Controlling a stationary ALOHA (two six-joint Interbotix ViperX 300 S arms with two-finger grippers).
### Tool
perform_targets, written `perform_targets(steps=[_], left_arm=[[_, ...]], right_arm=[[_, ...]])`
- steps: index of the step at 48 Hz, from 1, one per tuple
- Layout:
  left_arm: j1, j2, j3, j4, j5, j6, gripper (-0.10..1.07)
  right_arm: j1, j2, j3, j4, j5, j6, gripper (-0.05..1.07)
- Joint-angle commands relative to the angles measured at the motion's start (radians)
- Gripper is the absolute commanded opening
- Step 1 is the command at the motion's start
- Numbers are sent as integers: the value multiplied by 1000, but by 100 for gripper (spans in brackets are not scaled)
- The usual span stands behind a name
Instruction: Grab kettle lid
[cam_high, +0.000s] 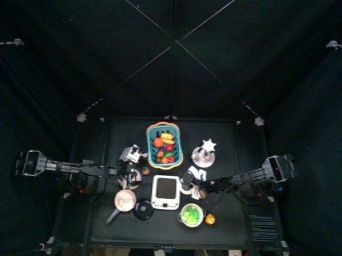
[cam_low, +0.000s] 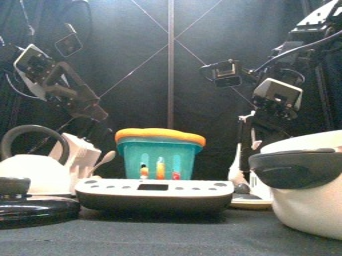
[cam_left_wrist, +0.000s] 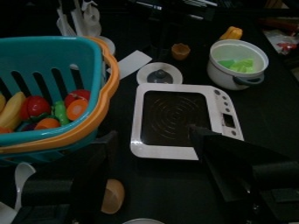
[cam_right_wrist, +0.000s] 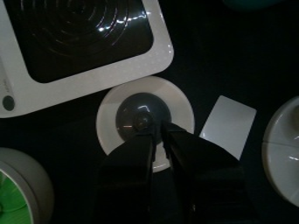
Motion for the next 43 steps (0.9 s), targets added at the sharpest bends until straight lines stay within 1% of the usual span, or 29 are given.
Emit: perform_targets(steps=[1,6,11,18,26,43], left_arm=[[2,-2,-11,-3,-5,0,98],[2,-2,-11,-3,-5,2,98],[2,-2,-11,-3,-5,2,98],[2,-2,-9,-3,-5,0,98],[2,-2,-6,-3,-5,0,98],[2,-2,-5,-3,-5,0,98]], right_arm=[[-3,-18,-8,14,-41,2,61],[-8,-17,-2,15,-64,-3,67],[-12,-3,0,12,-66,-6,70],[-28,41,-8,9,-69,-9,70],[-41,72,-18,6,-86,-11,70],[-44,87,-21,5,-91,-11,70]])
